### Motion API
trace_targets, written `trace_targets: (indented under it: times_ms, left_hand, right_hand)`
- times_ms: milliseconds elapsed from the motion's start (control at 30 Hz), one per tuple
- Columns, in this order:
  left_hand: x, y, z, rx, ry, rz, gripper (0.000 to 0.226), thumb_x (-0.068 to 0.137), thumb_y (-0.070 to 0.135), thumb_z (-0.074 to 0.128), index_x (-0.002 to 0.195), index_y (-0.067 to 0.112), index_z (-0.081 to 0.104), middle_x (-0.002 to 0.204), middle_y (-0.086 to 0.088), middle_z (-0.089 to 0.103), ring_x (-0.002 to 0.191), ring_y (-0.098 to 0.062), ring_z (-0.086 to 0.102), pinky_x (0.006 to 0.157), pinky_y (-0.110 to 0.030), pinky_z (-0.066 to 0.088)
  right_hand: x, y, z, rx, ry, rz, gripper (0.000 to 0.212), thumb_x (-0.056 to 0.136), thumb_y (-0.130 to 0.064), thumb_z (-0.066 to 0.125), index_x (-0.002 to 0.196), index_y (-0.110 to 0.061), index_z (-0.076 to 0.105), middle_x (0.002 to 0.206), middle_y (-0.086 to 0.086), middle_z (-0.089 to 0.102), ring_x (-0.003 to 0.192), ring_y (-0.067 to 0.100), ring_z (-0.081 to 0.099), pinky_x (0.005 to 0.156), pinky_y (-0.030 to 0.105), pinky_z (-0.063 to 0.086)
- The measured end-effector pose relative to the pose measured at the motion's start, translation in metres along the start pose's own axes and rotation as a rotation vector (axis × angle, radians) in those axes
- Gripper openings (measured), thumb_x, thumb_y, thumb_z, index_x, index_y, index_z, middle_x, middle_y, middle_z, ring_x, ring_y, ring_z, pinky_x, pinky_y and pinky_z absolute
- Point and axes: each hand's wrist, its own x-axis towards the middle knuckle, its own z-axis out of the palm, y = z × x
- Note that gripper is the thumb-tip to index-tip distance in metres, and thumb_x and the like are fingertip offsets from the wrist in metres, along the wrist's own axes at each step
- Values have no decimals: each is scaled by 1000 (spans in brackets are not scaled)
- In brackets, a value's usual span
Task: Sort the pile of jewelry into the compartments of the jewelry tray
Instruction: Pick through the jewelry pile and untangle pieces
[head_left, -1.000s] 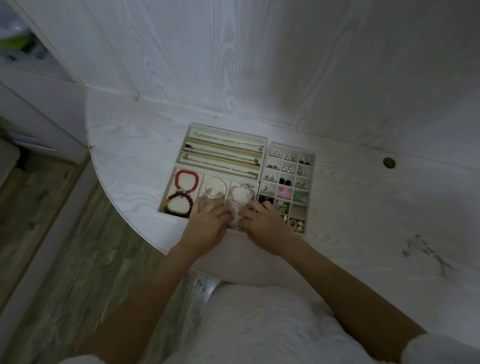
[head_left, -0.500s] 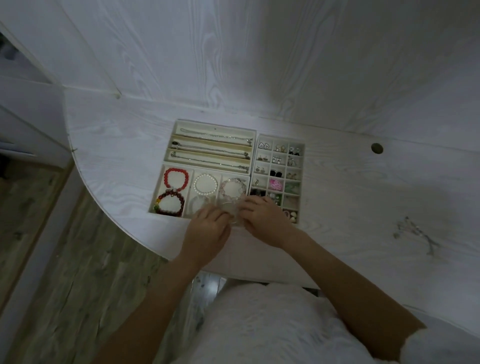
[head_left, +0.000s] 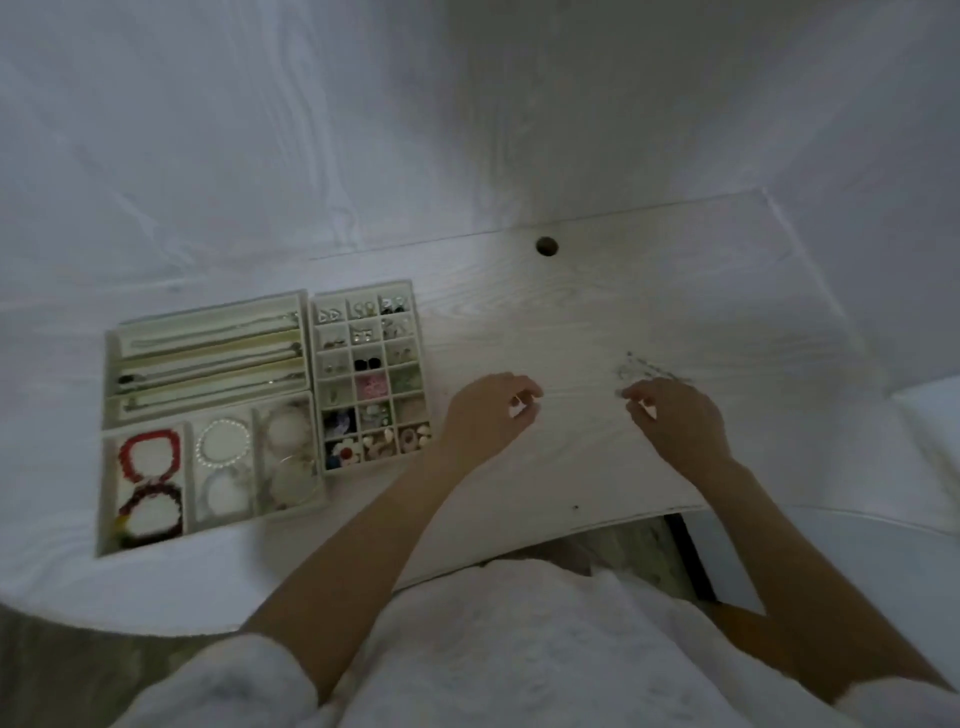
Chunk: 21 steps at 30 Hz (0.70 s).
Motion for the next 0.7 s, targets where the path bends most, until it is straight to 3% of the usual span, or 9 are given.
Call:
trace_targets:
  times_ms: [67, 133, 267, 333, 400, 467, 533, 700]
  left_hand:
    - [38, 19, 30, 45, -190, -53, 23, 94, 33, 53, 113, 23, 62, 103, 8, 64, 94, -11, 60, 85, -32, 50]
    - [65, 34, 54, 65, -273, -76, 27, 95, 36, 52, 117, 24, 59, 107, 8, 62, 98, -12, 60, 88, -29, 47]
    - [104, 65, 95, -16, -255, -192, 36, 93, 33, 56, 127, 23, 54, 120, 1, 56, 107, -16, 55, 91, -27, 40]
    - [122, 72, 112, 25, -245, -220, 40, 93, 32, 55, 132, 24, 51, 127, -4, 52, 116, -21, 50, 97, -32, 39]
    - [134, 72, 122, 118, -247, -191, 37, 94, 33, 51, 131, 25, 53, 130, -3, 51, 120, -22, 45, 100, -32, 33]
    - [146, 77, 129, 268, -261, -93, 30, 97, 33, 46, 123, 24, 59, 127, 3, 55, 117, -18, 44, 96, -27, 31]
    - [158, 91, 131, 346, -229, -87, 25, 96, 33, 47, 112, 21, 62, 116, 1, 57, 109, -18, 47, 87, -30, 38]
    - [171, 99, 129, 509, -326, -55, 22, 95, 29, 48, 108, 17, 61, 112, -4, 54, 107, -22, 45, 80, -30, 42]
  right_hand:
    - [8, 36, -13, -14, 3, 130, 21, 94, -24, 52, 110, -18, 66, 106, 4, 65, 97, 22, 59, 79, 30, 45]
    - [15, 62, -15, -3, -6, 198, 23, 95, -24, 51, 113, -17, 63, 109, 6, 62, 100, 24, 57, 80, 31, 44]
    - [27, 102, -3, 54, -37, 243, 34, 95, -27, 50, 128, -18, 52, 127, 8, 51, 116, 26, 47, 90, 36, 42]
    - [32, 117, 6, 12, -57, 192, 35, 96, -27, 48, 130, -18, 49, 129, 7, 49, 116, 26, 45, 86, 35, 44]
    - [37, 124, 16, -34, -64, 122, 28, 94, -23, 51, 120, -16, 56, 120, 9, 52, 108, 27, 49, 77, 35, 46]
    - [42, 129, 22, 5, -51, 69, 17, 88, -16, 58, 103, -11, 63, 104, 11, 58, 95, 30, 56, 66, 34, 45]
    - [49, 137, 20, 68, -58, 51, 11, 86, -13, 60, 94, -8, 64, 95, 11, 61, 91, 30, 59, 62, 33, 42]
    - [60, 147, 13, 209, -85, 3, 17, 95, -16, 48, 98, -3, 58, 99, 13, 57, 98, 29, 49, 72, 34, 37]
